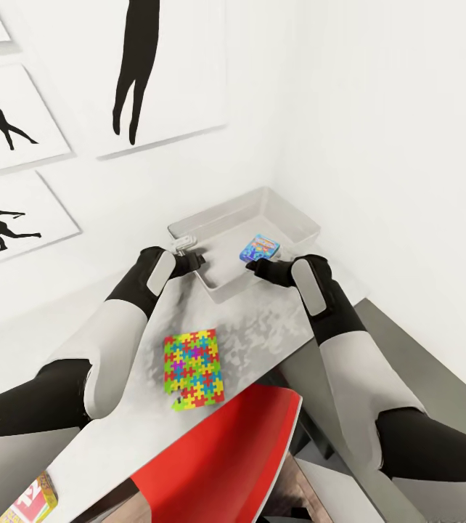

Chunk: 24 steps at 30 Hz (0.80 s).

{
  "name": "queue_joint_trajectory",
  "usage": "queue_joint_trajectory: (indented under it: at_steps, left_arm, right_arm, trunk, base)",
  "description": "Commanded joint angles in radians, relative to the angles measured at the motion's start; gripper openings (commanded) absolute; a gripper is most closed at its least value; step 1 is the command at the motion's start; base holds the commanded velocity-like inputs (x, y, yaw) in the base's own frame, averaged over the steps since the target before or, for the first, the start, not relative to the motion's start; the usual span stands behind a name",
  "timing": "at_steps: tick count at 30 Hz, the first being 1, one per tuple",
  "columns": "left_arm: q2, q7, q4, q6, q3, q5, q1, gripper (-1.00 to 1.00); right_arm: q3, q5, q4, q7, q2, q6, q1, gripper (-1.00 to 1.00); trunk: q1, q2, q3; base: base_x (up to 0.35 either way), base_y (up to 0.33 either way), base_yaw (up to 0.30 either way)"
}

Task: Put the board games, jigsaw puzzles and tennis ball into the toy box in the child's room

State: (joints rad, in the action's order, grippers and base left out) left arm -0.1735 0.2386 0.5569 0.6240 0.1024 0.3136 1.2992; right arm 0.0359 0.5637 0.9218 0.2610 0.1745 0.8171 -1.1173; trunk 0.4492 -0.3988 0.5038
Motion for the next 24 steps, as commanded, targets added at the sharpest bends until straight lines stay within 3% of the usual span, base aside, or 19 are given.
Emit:
queue_joint_trajectory:
  at_steps: [1,16,17,24]
  left_arm:
    - [-0.001,0.009,-0.028,0.007,0.003,0.003,0.000,1.00]
    - [-0.001,0.008,-0.016,0.010,0.003,0.004,0.000,1.00]
    - [-0.001,0.008,-0.016,0.010,0.003,0.004,0.000,-1.00]
    - [-0.001,0.008,-0.015,0.010,0.003,0.004,0.000,-1.00]
  right_arm:
    - [0.001,0.004,-0.002,0.011,0.000,0.004,-0.002,-1.00]
    - [0.001,0.008,-0.008,0.011,0.000,0.004,-0.007,-1.00]
    - [0.001,0.008,-0.008,0.011,0.000,0.004,-0.007,-1.00]
    - [0.001,0.008,-0.008,0.011,0.000,0.004,-0.007,-1.00]
  trunk:
    - [0.001,-0.001,0.002]
    - [0.001,-0.001,0.002]
    - [0.001,-0.001,0.002]
    - [0.001,-0.001,0.002]
  base:
    - [0.000,0.000,0.000]
    - [0.000,0.000,0.000]
    - [0.000,0.000,0.000]
    - [0.000,0.000,0.000]
